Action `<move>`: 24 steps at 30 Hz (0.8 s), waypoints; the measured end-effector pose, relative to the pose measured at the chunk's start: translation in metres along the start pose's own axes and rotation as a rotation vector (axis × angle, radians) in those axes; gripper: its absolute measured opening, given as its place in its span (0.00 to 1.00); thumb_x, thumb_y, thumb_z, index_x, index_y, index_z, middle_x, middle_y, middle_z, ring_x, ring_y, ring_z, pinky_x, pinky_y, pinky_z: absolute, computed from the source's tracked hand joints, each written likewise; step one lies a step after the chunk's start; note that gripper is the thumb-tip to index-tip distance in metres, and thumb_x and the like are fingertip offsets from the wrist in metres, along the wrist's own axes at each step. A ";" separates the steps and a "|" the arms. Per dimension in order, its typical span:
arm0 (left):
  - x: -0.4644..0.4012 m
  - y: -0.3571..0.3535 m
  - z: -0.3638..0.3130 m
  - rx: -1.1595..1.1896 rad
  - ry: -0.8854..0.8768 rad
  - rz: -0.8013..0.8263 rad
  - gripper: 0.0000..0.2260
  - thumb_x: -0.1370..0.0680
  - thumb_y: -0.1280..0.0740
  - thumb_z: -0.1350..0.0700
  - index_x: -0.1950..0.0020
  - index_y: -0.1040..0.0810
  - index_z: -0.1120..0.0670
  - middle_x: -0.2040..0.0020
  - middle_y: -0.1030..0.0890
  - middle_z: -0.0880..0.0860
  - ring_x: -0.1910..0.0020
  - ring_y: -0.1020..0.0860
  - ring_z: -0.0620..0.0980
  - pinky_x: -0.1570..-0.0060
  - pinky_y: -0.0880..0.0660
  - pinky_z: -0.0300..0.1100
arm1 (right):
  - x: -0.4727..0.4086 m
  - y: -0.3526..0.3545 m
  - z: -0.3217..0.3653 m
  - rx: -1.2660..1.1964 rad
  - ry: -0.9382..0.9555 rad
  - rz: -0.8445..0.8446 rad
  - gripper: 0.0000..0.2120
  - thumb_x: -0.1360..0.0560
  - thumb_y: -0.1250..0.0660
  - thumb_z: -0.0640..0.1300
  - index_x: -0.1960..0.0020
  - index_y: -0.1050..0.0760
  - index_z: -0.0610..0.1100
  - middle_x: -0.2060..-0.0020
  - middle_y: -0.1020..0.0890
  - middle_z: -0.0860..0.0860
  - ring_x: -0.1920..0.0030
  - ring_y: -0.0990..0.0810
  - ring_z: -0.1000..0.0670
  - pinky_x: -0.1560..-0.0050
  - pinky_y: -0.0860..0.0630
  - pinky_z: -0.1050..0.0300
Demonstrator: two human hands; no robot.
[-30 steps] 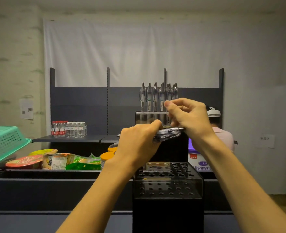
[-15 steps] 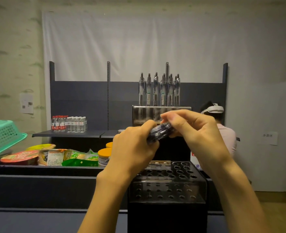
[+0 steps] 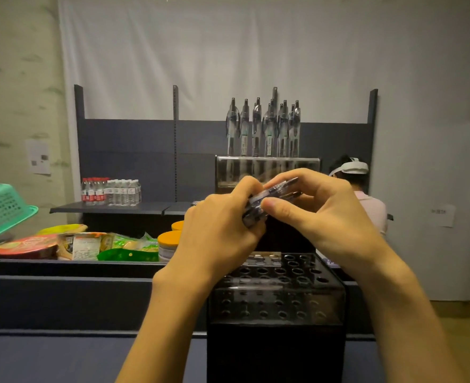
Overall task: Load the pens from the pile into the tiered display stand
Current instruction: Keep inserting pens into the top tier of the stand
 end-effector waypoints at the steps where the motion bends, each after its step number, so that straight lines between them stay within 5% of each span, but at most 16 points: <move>1: 0.000 -0.001 0.000 0.007 0.008 0.011 0.14 0.25 0.32 0.50 0.43 0.32 0.47 0.58 0.18 0.48 0.63 0.20 0.50 0.64 0.23 0.50 | -0.001 -0.001 -0.001 -0.002 -0.002 -0.014 0.12 0.32 0.28 0.47 0.49 0.20 0.45 0.56 0.14 0.51 0.54 0.15 0.52 0.51 0.18 0.55; 10: 0.000 -0.002 0.004 0.052 0.015 0.083 0.21 0.27 0.29 0.53 0.43 0.39 0.46 0.54 0.18 0.49 0.59 0.19 0.53 0.61 0.22 0.52 | -0.003 -0.006 -0.006 -0.092 0.007 -0.076 0.10 0.29 0.32 0.47 0.50 0.24 0.43 0.57 0.14 0.49 0.55 0.15 0.52 0.55 0.20 0.60; 24: 0.000 -0.004 0.005 0.242 -0.002 0.145 0.16 0.28 0.33 0.46 0.43 0.29 0.46 0.54 0.18 0.45 0.58 0.20 0.45 0.60 0.22 0.49 | -0.003 -0.004 -0.007 -0.152 -0.032 -0.189 0.12 0.32 0.31 0.50 0.55 0.20 0.43 0.59 0.15 0.46 0.56 0.15 0.47 0.54 0.18 0.53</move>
Point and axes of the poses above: each hand's wrist, its own x-axis away from the middle knuckle, its own y-axis out of the back of the hand, z = x × y, the point moved 5 cm from there along -x, towards the middle knuckle
